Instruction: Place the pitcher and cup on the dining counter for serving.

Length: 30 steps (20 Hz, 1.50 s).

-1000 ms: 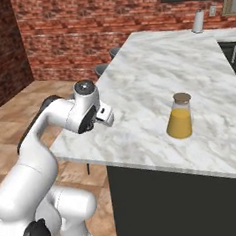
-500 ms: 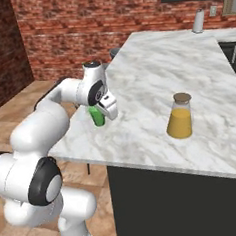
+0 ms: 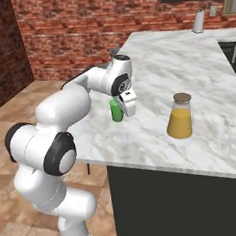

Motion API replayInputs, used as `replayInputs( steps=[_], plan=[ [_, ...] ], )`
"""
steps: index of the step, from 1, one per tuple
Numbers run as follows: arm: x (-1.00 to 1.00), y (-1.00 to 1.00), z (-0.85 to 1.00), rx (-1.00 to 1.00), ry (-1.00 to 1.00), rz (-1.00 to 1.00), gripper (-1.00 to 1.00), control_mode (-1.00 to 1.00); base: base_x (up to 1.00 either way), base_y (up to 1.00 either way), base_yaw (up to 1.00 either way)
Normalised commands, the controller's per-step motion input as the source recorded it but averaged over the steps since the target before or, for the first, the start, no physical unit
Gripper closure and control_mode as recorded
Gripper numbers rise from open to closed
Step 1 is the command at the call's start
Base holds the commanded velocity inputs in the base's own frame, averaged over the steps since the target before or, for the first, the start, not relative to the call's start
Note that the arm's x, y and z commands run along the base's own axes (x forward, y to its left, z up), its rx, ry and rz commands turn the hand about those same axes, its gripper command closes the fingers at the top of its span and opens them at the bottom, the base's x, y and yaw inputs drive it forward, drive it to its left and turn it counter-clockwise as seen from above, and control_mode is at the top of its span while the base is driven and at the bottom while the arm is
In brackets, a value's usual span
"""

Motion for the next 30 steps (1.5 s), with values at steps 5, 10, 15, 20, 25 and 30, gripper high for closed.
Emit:
replayInputs(
  steps=[5, 10, 15, 20, 25, 30],
  plan=[
    [0.33, -0.17, -0.54, 0.00, 0.00, -0.20, 1.00, -1.00, 0.00, 0.00, 0.00],
    [0.57, -0.08, -0.53, 0.00, 0.00, -0.22, 1.00, -1.00, 0.00, 0.00, 0.00],
    [0.37, -0.02, -0.54, 0.00, 0.00, -0.19, 1.00, -1.00, 0.00, 0.00, 0.00],
    [0.20, -0.09, -0.54, 0.00, 0.00, -0.17, 1.00, -1.00, 0.00, 0.00, 0.00],
    [0.25, 0.00, -0.53, 0.00, 0.00, -0.13, 1.00, -1.00, 0.00, 0.00, 0.00],
    [0.10, -0.01, -0.24, 0.00, -0.04, -0.04, 1.00, -1.00, 0.00, 0.00, 0.00]
  ],
)
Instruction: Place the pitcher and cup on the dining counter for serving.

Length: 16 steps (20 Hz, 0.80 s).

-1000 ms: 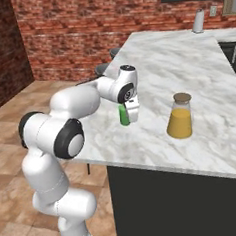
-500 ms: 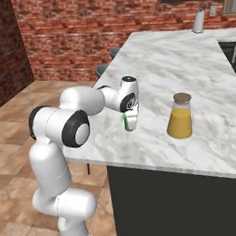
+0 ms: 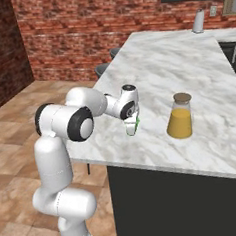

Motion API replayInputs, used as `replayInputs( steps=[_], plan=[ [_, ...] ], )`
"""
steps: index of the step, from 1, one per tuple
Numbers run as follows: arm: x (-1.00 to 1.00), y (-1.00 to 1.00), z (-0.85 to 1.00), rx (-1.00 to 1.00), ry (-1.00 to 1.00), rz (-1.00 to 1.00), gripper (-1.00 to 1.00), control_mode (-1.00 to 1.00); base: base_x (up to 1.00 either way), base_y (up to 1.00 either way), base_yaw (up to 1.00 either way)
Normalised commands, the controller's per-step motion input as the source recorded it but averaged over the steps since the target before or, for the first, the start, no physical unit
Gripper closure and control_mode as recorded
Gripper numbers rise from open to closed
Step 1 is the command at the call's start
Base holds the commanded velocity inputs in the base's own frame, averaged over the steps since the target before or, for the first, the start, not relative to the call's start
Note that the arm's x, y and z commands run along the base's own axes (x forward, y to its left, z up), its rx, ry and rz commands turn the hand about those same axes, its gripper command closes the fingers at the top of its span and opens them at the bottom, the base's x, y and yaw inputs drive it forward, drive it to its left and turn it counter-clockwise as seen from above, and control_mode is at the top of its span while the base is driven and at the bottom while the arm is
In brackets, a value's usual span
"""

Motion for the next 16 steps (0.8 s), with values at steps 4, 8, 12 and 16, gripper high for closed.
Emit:
replayInputs(
  steps=[4, 8, 12, 16],
  plan=[
    [0.09, 0.00, -0.13, -0.02, -0.07, -0.03, 1.00, -1.00, 0.00, 0.00, 0.00],
    [0.17, 0.00, -0.08, 0.00, -0.10, -0.05, 1.00, -1.00, 0.00, 0.00, 0.00],
    [0.23, 0.00, -0.05, 0.00, -0.07, -0.05, 1.00, -1.00, 0.00, 0.00, 0.00],
    [0.10, 0.00, -0.02, 0.00, 0.00, 0.00, 1.00, -1.00, 0.00, 0.00, 0.00]
  ],
)
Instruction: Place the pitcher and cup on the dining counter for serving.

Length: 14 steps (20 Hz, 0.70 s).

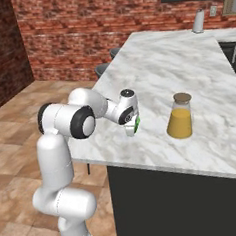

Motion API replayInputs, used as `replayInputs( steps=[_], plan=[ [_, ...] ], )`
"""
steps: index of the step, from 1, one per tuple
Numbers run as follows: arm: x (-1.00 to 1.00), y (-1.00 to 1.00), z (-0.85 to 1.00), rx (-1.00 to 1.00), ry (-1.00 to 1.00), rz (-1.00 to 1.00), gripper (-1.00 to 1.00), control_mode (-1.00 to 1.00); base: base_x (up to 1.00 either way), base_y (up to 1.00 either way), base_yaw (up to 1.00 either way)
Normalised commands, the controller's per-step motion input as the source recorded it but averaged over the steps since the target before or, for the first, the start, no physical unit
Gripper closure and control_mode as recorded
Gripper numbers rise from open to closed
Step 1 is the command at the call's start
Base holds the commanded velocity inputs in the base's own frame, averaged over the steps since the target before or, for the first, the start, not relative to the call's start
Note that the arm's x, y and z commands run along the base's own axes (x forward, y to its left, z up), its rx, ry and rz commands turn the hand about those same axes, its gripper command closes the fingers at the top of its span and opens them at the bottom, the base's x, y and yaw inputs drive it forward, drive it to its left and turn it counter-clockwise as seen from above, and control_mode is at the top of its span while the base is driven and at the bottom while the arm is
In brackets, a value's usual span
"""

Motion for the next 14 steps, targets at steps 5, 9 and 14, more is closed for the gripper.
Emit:
replayInputs(
  steps=[5, 9, 14],
  plan=[
    [-0.01, 0.00, 0.04, 0.00, 0.00, 0.00, -1.00, -1.00, 0.00, 0.00, 0.00],
    [-0.21, 0.00, 0.45, 0.00, 0.00, -0.01, -1.00, -1.00, 0.00, 0.00, 0.00],
    [-0.40, 0.00, 0.81, 0.00, -0.04, -0.02, -1.00, -1.00, 0.00, 0.00, 0.00]
  ],
)
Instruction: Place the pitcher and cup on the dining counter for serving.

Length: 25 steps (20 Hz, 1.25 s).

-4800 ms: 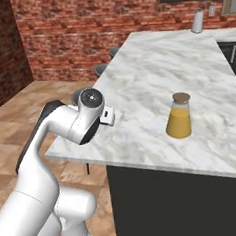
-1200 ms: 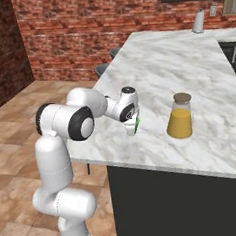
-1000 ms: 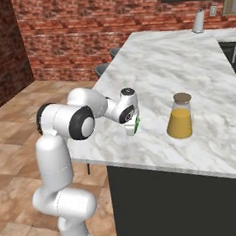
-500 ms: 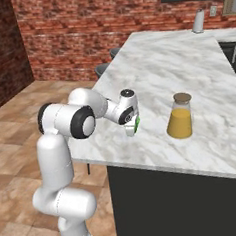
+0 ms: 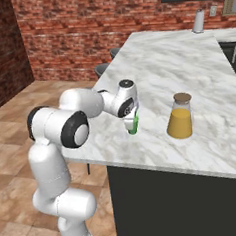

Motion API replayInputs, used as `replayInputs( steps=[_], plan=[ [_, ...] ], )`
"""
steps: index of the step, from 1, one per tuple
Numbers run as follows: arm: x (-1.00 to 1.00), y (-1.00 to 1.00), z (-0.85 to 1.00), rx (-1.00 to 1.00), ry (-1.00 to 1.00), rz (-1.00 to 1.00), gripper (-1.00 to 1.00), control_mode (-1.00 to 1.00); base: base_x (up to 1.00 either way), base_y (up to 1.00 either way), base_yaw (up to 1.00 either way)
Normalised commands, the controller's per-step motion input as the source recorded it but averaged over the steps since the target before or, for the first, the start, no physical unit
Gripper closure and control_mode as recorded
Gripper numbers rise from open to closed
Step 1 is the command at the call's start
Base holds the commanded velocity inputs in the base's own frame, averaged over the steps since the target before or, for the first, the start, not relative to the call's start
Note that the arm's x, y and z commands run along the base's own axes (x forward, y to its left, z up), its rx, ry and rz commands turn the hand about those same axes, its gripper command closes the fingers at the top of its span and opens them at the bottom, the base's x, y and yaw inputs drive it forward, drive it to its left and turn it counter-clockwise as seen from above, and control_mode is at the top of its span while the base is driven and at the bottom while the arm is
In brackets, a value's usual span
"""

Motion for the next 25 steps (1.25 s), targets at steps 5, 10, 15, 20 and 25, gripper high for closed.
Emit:
replayInputs(
  steps=[5, 10, 15, 20, 25],
  plan=[
    [-0.72, 0.08, 0.92, 0.00, -0.13, 0.00, -1.00, -1.00, 0.00, 0.00, 0.00],
    [-1.00, 0.26, 0.80, -0.01, -0.17, 0.00, -1.00, -1.00, 0.00, 0.00, 0.00],
    [-1.00, 0.50, 0.59, -0.07, -0.23, 0.02, -1.00, -1.00, 0.00, 0.00, 0.00],
    [-1.00, 0.70, 0.54, -0.14, -0.31, 0.08, -1.00, -1.00, 0.00, 0.00, 0.00],
    [-1.00, 0.73, 0.63, -0.16, -0.22, 0.15, -1.00, -1.00, 0.00, 0.00, 0.00]
  ],
)
